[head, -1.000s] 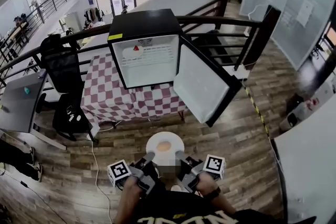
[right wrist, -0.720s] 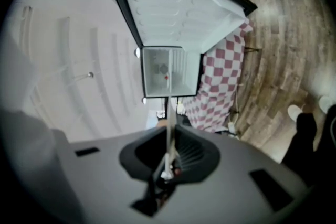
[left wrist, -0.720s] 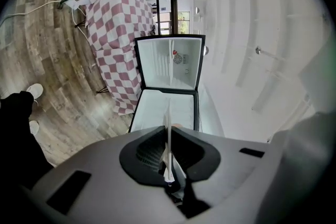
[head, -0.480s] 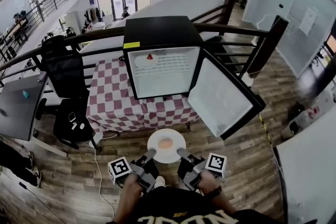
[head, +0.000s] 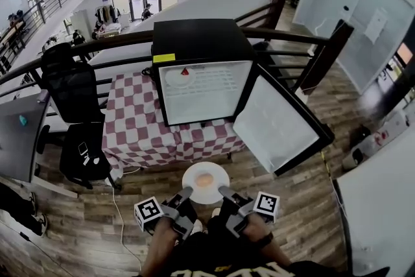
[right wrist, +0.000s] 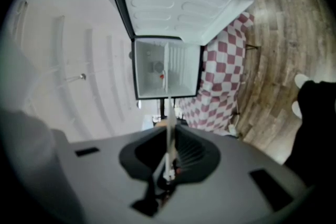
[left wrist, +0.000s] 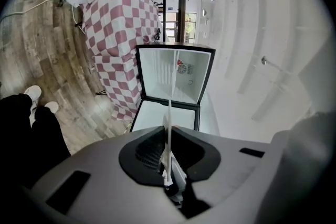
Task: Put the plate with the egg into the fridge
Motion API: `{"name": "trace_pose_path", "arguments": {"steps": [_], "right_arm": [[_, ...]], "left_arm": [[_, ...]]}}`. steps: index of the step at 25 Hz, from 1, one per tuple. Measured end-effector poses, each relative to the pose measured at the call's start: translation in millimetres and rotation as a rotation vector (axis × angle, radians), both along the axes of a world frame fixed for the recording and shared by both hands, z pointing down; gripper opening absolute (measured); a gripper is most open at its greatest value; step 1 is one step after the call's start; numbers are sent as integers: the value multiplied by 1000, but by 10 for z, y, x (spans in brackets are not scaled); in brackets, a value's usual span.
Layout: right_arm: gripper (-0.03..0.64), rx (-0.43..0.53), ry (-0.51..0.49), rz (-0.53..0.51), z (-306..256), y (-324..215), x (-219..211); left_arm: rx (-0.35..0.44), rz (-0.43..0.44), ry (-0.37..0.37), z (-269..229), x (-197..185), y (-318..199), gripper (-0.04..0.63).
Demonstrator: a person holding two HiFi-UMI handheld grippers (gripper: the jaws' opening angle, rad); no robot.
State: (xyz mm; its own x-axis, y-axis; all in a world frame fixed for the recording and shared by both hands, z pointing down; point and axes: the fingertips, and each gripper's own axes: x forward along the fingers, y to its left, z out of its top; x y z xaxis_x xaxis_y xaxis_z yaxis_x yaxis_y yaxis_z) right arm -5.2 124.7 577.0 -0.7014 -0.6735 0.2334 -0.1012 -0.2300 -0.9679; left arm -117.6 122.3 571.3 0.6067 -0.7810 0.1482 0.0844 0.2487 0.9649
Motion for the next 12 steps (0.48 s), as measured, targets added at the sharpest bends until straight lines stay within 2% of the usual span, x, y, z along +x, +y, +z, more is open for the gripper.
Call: {"name": "trace_pose_path", "arguments": {"steps": [5,12], "right_arm": [[34,-19,-10,19,48,-234,40],[34,-28,-39,-15,39,-838,45]], "left_arm": [[4,8,9,15,41,-245,44],[4,-47,-14,-7,54,-781,44]]}}
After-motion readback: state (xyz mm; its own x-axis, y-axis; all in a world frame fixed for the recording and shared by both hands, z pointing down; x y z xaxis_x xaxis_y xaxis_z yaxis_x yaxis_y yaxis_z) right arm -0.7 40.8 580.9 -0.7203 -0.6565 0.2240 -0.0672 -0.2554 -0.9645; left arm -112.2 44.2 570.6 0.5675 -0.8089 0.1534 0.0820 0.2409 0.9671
